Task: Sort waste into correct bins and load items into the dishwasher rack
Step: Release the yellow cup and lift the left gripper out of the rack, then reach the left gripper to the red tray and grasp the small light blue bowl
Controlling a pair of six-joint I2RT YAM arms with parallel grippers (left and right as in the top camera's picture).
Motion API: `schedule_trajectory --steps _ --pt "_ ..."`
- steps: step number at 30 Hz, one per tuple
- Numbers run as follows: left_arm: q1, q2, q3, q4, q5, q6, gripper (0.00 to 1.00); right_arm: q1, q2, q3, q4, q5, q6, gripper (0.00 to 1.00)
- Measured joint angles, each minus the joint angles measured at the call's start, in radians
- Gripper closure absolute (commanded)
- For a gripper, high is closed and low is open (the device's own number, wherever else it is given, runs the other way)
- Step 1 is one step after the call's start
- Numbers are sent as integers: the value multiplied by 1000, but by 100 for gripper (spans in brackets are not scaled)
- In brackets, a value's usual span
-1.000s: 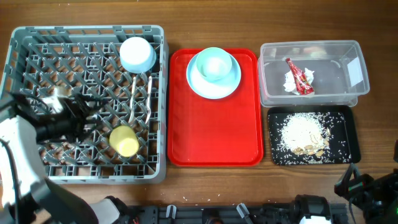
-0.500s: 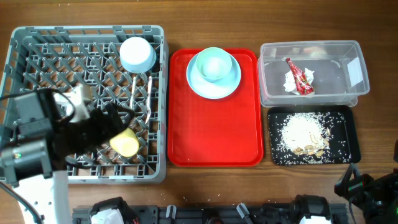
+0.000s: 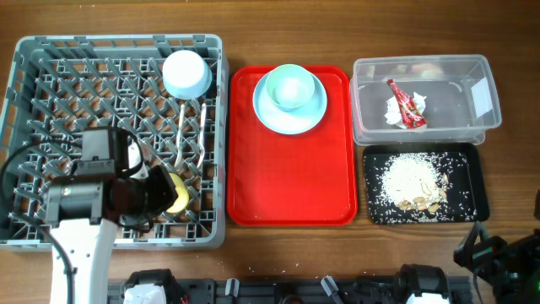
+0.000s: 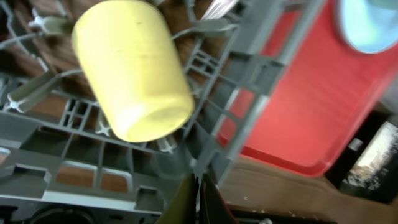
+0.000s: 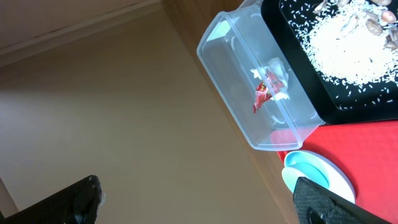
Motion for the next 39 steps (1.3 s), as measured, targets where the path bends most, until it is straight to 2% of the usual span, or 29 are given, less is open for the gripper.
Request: schedule_trajectory --steps 17,23,25,28,30,33,37,39 --pt "-2 191 -35 63 -79 -31 94 0 0 0 0 0 0 0" --pt "3 196 -27 93 -144 -47 96 0 0 0 0 0 0 0" --pt "13 197 3 94 -161 -53 94 0 0 0 0 0 0 0" --pt "18 199 90 101 -177 -63 83 0 0 0 0 0 0 0" --pt "18 199 167 114 -177 -72 84 0 0 0 0 0 0 0" --pt "17 199 260 161 -167 -79 94 0 0 0 0 0 0 0" --pt "-42 199 346 259 -129 -82 96 0 0 0 0 0 0 0" --pt "-114 199 363 318 -118 -82 93 0 0 0 0 0 0 0"
